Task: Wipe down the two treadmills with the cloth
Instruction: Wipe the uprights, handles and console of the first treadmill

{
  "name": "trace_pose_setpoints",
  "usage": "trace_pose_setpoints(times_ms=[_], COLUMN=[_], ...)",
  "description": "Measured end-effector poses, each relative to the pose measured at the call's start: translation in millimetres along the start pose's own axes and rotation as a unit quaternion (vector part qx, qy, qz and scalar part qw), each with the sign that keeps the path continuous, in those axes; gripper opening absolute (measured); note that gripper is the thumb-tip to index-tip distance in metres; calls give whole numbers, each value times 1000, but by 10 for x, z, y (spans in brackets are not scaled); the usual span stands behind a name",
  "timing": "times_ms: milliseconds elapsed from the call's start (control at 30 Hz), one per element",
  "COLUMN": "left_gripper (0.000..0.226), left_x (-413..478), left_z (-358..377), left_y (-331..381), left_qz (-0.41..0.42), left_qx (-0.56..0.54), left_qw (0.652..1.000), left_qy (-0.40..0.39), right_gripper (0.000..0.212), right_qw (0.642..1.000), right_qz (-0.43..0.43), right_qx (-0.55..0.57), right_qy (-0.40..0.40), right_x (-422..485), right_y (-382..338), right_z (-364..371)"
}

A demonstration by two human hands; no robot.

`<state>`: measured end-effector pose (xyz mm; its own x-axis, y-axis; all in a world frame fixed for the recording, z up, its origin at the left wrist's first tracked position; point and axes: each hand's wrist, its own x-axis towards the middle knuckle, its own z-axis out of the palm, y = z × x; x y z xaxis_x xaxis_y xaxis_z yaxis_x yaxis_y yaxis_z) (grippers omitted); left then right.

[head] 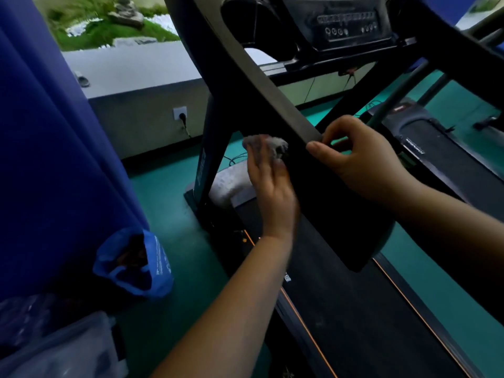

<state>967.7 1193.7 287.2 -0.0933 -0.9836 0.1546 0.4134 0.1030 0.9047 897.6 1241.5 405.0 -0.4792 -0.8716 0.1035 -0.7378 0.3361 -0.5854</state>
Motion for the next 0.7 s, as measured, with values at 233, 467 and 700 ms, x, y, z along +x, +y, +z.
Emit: trace_pose_setpoints(times_ms=[233,467,700], left_gripper=[48,43,44], left_x=[-1276,-927,-197], left_z=[256,314,153], left_y=[86,170,196], left_qz=[22,-22,-136], left_qx=[8,-22,-70], left_qw=[1000,998,981], left_qy=[8,47,120], right_gripper=[25,24,28], right_qw=[999,997,996], right_qz=[-29,-38,-63], right_qx=[12,59,68], right_qy=[-12,-25,6], right_x=[-58,-163,-152], right_y=[91,161,227], right_z=[-78,-132,-74])
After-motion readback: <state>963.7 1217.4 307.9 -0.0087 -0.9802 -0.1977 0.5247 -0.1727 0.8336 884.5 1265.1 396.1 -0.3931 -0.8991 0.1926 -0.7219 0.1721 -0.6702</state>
